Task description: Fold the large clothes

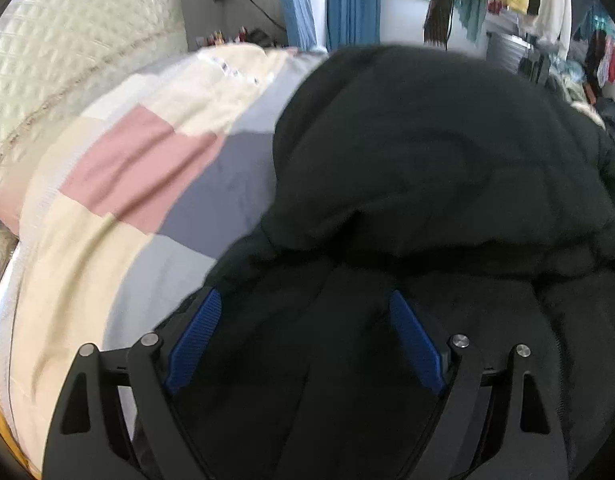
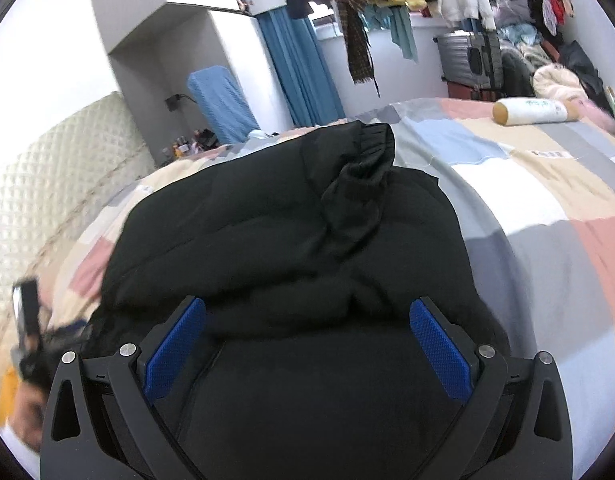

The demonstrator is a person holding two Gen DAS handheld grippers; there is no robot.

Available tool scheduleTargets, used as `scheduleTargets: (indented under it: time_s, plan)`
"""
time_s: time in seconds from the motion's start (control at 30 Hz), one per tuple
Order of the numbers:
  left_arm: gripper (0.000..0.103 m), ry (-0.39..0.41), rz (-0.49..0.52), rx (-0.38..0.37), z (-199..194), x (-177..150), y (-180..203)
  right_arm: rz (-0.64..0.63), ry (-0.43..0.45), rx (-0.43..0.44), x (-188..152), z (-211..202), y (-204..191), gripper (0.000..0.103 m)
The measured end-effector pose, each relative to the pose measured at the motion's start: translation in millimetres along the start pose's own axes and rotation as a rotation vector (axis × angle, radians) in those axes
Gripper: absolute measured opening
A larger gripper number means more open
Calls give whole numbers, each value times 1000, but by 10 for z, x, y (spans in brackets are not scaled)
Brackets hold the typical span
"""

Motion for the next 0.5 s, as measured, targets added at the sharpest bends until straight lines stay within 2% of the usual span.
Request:
scheduleTargets:
  time_s: [0.07,0.13,0.2,0.3,0.37,0.4,0.43,0.47,0.5]
  plan:
    - [87,-14,23,11,75,-17,41,26,4,4,146,203,82,101]
    - [87,-4,38,42,134,-13,58,-2,8,-29,256,341,102,100]
    - [89,0,45,62,190,2,73,-53,12,-115,346,500,139,100]
    - [93,14,25,93,263,39,42,-32,1,-141,392,679,251,94]
    - [93,32,5,112,290,61,10,-20,-5,-144,409,747,307,77]
    - [93,37,-2,114,295,73,-8,-17,-1,-143,422,760,324,71]
    - [93,44,-16,118,301,84,-32,-15,1,-133,424,742,317,57]
    - [93,49,-26,120,275,105,-27,-17,0,-106,440,721,282,36]
    - [93,53,-34,122,269,114,-34,-29,-1,-98,468,700,233,30]
Point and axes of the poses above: each gripper's, at about its wrist camera, not at the fingertips, and z roughly the way its jaws point, y to its right, x to its top, the point moved 4 cm from there along z, roughly the way its jaws point, and after that the axes turned 6 degrees about y, right-handed, at the moved point
